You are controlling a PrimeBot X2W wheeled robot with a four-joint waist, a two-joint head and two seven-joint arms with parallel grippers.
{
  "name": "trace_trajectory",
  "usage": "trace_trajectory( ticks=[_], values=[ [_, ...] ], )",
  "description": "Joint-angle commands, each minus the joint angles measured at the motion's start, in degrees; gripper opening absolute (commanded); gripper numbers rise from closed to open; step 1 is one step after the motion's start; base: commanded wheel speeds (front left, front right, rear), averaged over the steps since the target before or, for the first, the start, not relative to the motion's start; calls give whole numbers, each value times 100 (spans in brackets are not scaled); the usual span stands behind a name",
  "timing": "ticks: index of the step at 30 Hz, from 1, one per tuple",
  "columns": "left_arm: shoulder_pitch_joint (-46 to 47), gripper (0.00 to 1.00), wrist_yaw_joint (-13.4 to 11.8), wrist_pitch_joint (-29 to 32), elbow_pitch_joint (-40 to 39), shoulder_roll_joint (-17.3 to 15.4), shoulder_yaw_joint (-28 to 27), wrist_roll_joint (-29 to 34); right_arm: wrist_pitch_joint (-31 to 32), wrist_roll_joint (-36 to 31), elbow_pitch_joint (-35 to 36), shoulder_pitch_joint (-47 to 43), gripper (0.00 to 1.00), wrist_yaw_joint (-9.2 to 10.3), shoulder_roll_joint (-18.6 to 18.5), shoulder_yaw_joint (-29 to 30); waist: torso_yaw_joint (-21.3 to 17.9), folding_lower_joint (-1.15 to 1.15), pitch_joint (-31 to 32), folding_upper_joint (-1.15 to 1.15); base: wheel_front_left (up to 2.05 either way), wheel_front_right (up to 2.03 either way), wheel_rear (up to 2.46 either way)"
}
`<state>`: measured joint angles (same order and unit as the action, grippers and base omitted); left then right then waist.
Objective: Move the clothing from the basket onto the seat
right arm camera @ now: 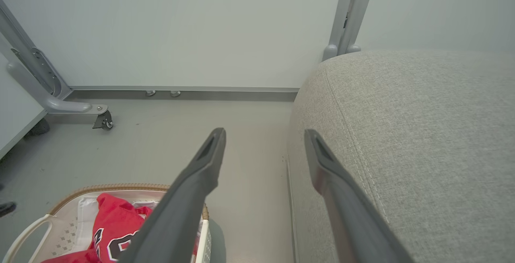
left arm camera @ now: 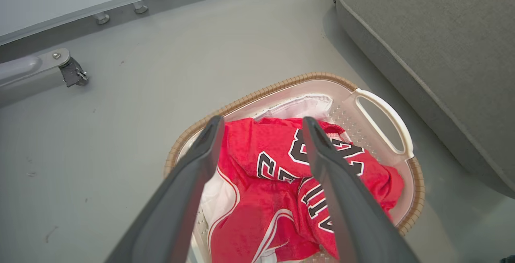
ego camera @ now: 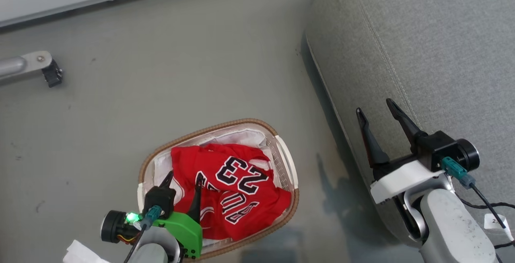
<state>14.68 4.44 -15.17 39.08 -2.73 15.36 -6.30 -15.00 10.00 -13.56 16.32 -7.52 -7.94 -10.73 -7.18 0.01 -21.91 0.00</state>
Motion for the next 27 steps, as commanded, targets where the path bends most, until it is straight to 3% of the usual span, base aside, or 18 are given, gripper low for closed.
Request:
trace_trajectory(
  ticks=[1,9,16,27],
  values=[
    [208,100,27,3,134,-30,37,84,-27,32,58,129,100,6,6,-21,-374,-1,-598,0,0,0,0],
    [705,100,118,2,1197,-72,390,453,-27,50,287,403,100,6,45,-105,-547,-1,-1146,0,0,0,0],
    [1105,100,-69,2,1897,-125,535,611,-27,43,496,581,100,6,108,-95,-635,-1,-1507,0,0,0,0],
    [1547,100,179,2,1860,-153,648,455,-27,74,528,807,100,6,200,-186,-777,-1,-1895,0,0,0,0]
  ],
)
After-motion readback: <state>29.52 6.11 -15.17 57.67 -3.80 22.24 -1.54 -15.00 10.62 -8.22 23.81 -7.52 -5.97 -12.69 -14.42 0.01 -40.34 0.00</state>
